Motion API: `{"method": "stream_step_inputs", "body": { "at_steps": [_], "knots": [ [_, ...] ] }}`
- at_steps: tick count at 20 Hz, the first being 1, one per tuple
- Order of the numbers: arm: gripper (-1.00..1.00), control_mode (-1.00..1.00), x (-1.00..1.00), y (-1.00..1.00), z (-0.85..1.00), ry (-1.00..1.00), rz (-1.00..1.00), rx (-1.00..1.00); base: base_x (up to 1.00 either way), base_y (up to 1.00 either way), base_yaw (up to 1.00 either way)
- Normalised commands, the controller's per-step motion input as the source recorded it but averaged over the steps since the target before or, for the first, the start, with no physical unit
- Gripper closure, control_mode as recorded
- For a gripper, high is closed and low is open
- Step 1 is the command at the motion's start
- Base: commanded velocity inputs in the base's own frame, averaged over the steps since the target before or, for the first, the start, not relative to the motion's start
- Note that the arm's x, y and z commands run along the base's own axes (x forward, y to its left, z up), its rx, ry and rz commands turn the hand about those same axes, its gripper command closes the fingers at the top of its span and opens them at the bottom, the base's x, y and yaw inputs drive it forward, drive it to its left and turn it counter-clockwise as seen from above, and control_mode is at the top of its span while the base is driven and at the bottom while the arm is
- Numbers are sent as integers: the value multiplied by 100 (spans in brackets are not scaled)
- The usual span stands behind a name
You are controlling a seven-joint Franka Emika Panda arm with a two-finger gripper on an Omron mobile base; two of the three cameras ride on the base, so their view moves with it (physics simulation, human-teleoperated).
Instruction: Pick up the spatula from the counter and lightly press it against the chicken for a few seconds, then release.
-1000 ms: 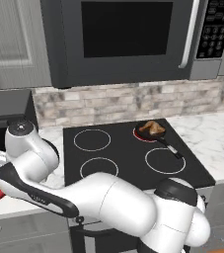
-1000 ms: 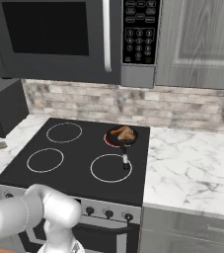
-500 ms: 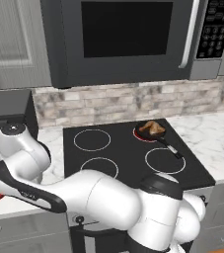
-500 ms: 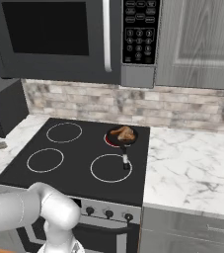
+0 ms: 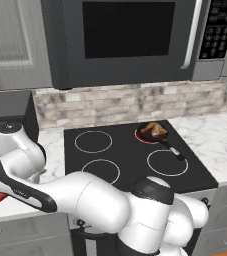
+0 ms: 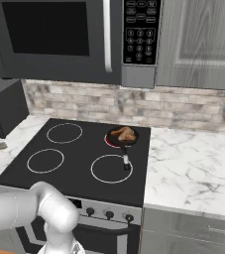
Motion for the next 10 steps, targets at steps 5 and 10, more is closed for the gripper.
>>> {"method": "stream_step_inputs", "body": {
  "at_steps": [5, 10],
  "knots": [
    [-100, -100, 7, 0, -22, 3, -3, -1, 0, 0, 0],
    [-100, -100, 11, 0, -23, 3, -2, -1, 0, 0, 0]
  ]
}}
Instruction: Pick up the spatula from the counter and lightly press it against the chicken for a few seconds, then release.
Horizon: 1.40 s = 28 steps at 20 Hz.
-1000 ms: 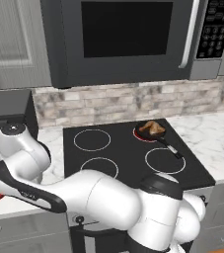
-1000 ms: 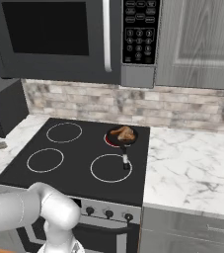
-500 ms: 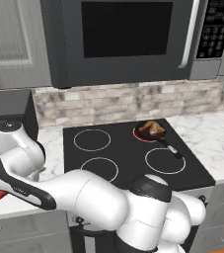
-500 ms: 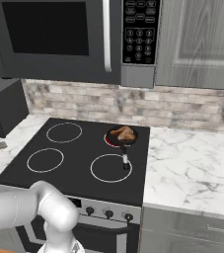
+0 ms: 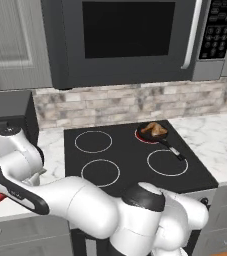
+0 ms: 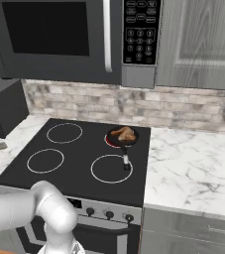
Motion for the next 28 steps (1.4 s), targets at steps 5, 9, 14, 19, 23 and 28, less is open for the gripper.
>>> {"method": "stream_step_inputs", "body": {
  "at_steps": [5, 9, 14, 19, 23, 28],
  "knots": [
    [-100, -100, 17, 4, -15, 4, -2, 0, 0, 0, 0],
    [-100, -100, 17, 11, -19, 5, -2, 0, 0, 0, 0],
    [-100, -100, 16, 12, -21, 6, -2, 0, 0, 0, 0],
    [-100, -100, 15, 16, -18, 5, -2, 0, 0, 0, 0],
    [-100, -100, 20, 24, -14, 3, -2, -1, 0, 0, 0],
    [-100, -100, 20, 23, -11, 3, -2, -2, 0, 0, 0]
  ]
}}
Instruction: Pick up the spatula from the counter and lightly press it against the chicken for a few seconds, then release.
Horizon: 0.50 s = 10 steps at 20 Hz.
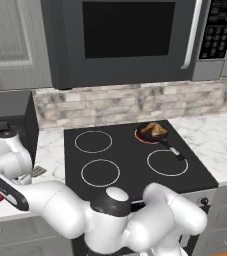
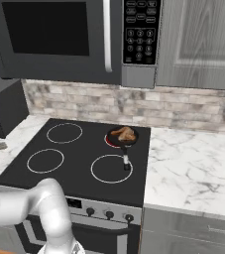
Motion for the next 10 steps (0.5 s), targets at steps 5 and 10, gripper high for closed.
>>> {"method": "stream_step_inputs", "body": {
  "at_steps": [5, 10],
  "knots": [
    [-100, -100, 17, 17, -17, 5, -2, -2, 0, 0, 0],
    [-100, -100, 11, 15, -20, 4, -2, -3, 0, 0, 0]
  ]
}}
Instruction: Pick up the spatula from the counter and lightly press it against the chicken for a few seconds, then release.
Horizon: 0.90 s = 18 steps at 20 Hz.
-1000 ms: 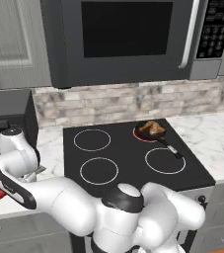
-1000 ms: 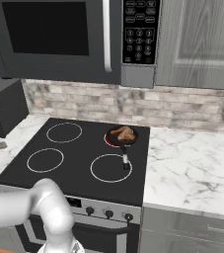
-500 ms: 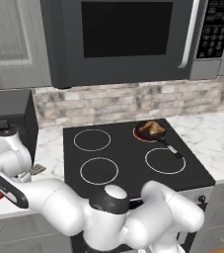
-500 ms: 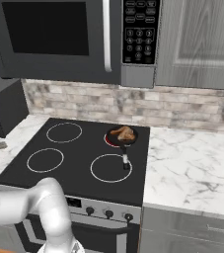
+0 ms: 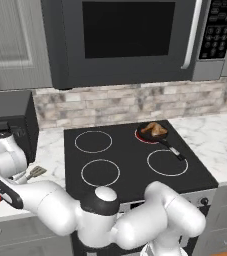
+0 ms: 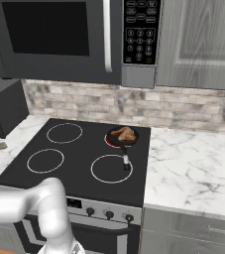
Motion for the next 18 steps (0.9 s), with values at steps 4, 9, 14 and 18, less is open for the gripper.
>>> {"method": "stream_step_inputs", "body": {
  "at_steps": [4, 9, 14, 18],
  "knots": [
    [-100, -100, 11, 16, -21, 5, -2, -2, 0, 0, 0],
    [-100, -100, 13, 16, -21, 5, -2, -2, 0, 0, 0],
    [-100, -100, 14, 14, -19, 4, -2, -2, 0, 0, 0],
    [100, -100, 12, 21, -20, 5, -2, -4, 0, 0, 0]
  ]
}}
